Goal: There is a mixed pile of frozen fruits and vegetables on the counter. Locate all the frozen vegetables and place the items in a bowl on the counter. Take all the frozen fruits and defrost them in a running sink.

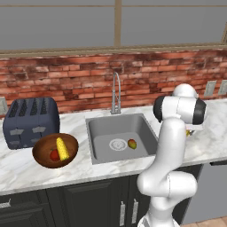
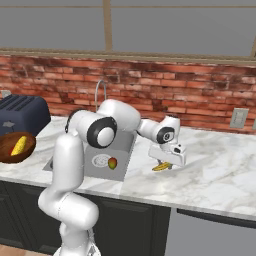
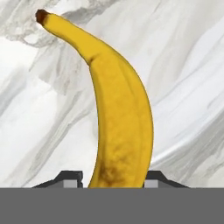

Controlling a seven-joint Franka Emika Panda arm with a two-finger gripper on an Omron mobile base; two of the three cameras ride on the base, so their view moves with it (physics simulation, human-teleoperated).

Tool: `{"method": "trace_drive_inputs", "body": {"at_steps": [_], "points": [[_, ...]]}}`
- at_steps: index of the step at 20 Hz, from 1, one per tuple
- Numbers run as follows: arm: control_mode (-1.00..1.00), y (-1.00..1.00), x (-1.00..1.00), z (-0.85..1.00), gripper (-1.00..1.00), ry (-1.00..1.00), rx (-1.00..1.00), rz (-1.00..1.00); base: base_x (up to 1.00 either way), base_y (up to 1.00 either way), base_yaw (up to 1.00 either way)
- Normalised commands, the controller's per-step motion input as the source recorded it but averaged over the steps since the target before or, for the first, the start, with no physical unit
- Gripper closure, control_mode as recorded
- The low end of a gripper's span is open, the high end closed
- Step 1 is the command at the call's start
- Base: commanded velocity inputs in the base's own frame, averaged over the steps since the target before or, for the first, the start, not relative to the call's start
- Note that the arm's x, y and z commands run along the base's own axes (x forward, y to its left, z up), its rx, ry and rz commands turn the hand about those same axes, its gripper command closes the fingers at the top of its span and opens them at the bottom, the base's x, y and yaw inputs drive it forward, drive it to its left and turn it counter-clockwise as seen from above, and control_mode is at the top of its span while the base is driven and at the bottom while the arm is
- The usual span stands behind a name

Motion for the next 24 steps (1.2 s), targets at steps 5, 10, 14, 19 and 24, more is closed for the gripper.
{"method": "trace_drive_inputs", "body": {"at_steps": [5, 10, 14, 19, 24], "points": [[-1.0, 0.23, -0.05, 0.32, 1.0, -0.05, 0.0, 0.0, 0.0, 0.0, 0.0], [-1.0, 0.47, -0.02, 0.33, 1.0, -0.06, 0.0, 0.03, 0.0, 0.0, 0.0], [-1.0, 0.52, -0.01, 0.13, 1.0, -0.02, 0.0, 0.04, 0.0, 0.0, 0.0], [-1.0, 0.58, 0.0, 0.0, 1.0, 0.0, -0.05, 0.04, 0.0, 0.0, 0.0], [-1.0, 0.59, 0.01, -0.01, 1.0, 0.0, -0.04, 0.04, 0.0, 0.0, 0.0]]}}
